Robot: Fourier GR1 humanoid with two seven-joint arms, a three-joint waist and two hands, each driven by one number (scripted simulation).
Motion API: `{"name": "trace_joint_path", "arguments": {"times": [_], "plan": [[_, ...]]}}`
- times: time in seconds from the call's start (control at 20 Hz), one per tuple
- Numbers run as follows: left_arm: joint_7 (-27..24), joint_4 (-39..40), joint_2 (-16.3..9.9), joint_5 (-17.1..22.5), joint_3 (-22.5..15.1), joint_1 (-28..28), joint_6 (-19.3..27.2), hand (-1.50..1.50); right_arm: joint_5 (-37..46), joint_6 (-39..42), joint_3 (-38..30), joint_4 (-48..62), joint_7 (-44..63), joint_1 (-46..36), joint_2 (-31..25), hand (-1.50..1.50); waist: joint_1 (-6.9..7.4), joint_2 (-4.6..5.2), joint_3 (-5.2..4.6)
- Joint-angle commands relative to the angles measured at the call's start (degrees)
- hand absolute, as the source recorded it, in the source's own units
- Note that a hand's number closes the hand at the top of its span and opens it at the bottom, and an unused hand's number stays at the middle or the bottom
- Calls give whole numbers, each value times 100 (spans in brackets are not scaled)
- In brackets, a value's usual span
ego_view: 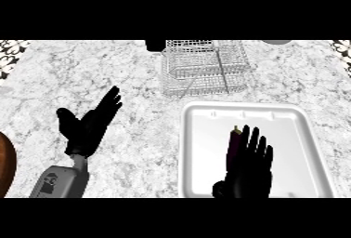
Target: Pick the eggplant from the tray and place it in the tiered basket
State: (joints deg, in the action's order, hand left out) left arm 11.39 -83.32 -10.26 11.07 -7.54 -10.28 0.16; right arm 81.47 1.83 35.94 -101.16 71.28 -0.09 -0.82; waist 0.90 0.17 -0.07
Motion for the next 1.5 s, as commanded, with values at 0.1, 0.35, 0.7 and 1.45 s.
{"name": "trace_joint_path", "arguments": {"times": [0.1,0.35,0.7,1.45], "plan": [[137,-160,-21,57,71,31,-14,0,118,208,-200,83,1364,-235,78,-150,-57,-24,5],[141,-58,-105,125,200,-9,-127,0,195,-120,-167,415,1394,-305,78,-150,-49,-13,6],[101,-168,122,-97,-24,142,27,0,246,-638,-80,545,1364,-114,78,-150,-68,-20,8],[-138,76,250,-259,68,20,42,0,-85,-1306,-1195,1400,532,-445,81,-150,-74,3,8]]}}
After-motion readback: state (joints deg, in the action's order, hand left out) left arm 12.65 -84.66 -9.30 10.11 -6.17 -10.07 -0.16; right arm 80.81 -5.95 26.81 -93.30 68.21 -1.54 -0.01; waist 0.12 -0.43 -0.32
